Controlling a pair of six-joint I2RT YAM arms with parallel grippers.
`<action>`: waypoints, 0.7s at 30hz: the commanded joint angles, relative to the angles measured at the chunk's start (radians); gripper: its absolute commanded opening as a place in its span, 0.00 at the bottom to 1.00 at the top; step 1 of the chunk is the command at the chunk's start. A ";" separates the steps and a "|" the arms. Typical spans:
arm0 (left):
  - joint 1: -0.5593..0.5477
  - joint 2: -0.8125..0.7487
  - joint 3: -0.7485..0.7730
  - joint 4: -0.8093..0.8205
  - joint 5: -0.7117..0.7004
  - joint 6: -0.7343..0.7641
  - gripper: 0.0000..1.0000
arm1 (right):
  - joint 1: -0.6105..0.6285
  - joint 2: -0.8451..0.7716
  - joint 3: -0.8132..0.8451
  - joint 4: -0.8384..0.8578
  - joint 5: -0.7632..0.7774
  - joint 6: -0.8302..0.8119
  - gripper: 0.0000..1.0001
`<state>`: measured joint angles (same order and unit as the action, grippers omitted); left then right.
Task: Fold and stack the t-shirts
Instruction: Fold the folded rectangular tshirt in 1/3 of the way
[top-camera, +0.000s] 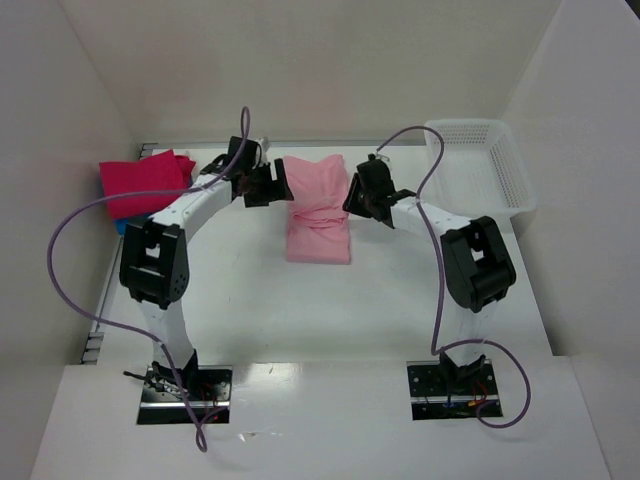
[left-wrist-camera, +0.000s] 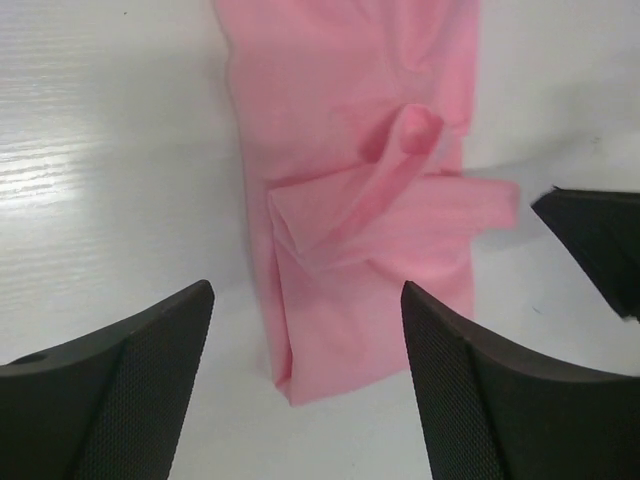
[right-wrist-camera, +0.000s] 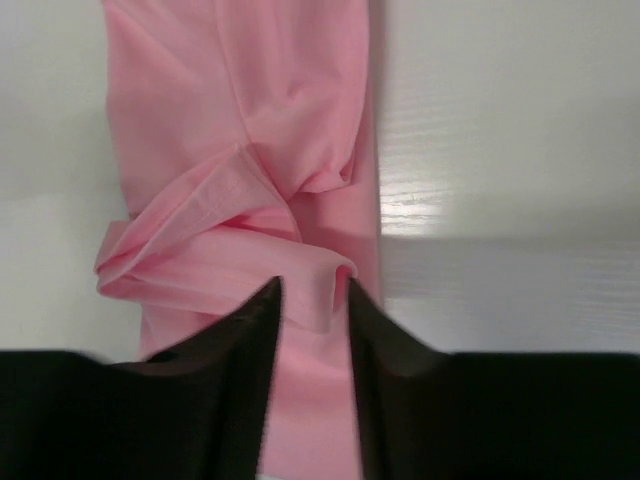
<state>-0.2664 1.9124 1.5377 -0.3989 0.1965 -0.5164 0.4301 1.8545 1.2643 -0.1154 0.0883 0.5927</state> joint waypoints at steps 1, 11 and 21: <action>0.009 -0.161 -0.091 0.072 0.097 0.036 0.82 | -0.010 -0.133 0.002 0.063 -0.056 -0.043 0.28; -0.105 -0.205 -0.281 0.168 0.225 -0.003 0.16 | 0.004 -0.136 -0.138 0.125 -0.266 -0.053 0.08; -0.145 -0.088 -0.289 0.193 0.197 -0.022 0.27 | 0.044 0.032 -0.100 0.114 -0.302 -0.066 0.08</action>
<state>-0.4113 1.8033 1.2301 -0.2468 0.3915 -0.5308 0.4637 1.8466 1.1347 -0.0290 -0.1916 0.5514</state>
